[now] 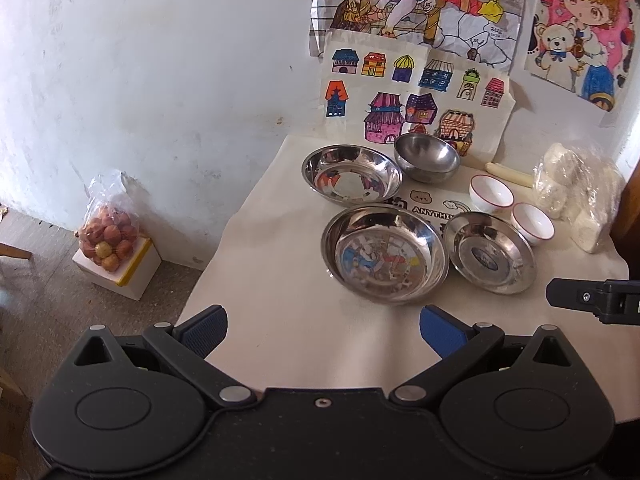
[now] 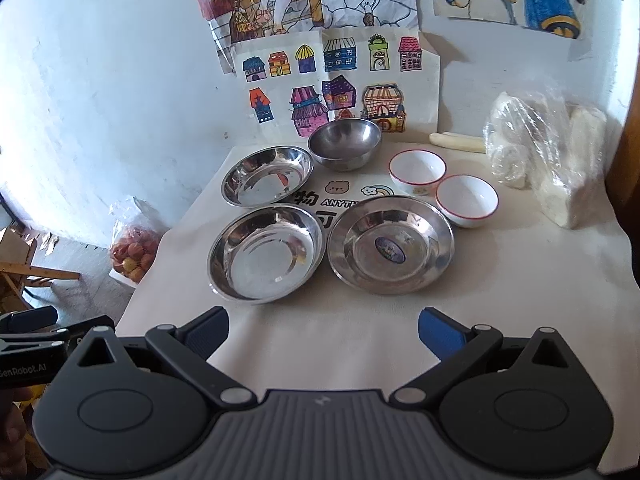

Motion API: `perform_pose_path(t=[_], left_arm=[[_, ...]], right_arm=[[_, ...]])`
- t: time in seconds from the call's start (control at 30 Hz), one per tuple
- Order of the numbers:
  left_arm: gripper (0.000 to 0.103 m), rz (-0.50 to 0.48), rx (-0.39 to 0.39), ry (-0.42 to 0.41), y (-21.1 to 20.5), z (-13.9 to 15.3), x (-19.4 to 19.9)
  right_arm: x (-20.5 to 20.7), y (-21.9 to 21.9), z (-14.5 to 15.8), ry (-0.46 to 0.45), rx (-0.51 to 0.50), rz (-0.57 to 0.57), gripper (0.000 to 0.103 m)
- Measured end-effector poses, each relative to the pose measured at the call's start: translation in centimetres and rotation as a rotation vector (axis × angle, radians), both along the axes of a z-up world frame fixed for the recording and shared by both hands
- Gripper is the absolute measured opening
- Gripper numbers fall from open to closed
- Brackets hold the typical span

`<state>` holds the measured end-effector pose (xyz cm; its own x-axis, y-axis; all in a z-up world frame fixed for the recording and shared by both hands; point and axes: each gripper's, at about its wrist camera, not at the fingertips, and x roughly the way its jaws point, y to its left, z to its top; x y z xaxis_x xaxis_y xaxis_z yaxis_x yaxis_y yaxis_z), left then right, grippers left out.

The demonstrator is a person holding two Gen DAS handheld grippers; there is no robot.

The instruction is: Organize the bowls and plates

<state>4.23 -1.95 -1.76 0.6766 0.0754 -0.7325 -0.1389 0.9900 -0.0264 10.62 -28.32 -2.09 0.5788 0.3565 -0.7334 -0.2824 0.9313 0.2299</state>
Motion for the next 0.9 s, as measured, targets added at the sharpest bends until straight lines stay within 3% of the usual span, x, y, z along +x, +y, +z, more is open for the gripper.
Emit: perform_pose_path(t=[0.5,0.9], left_arm=[[0.102,0.13,0.001,0.07,-3.7,-0.1,7.5],[0.102,0.198,-0.018,0.108,-2.0,-0.7,11.7]], right_arm=[[8.3,-3.0,-1.1,0.03,0.017,0.09,0.103],[12.0,-3.1,-1.7,0.036,0.021,0.131,0.103]])
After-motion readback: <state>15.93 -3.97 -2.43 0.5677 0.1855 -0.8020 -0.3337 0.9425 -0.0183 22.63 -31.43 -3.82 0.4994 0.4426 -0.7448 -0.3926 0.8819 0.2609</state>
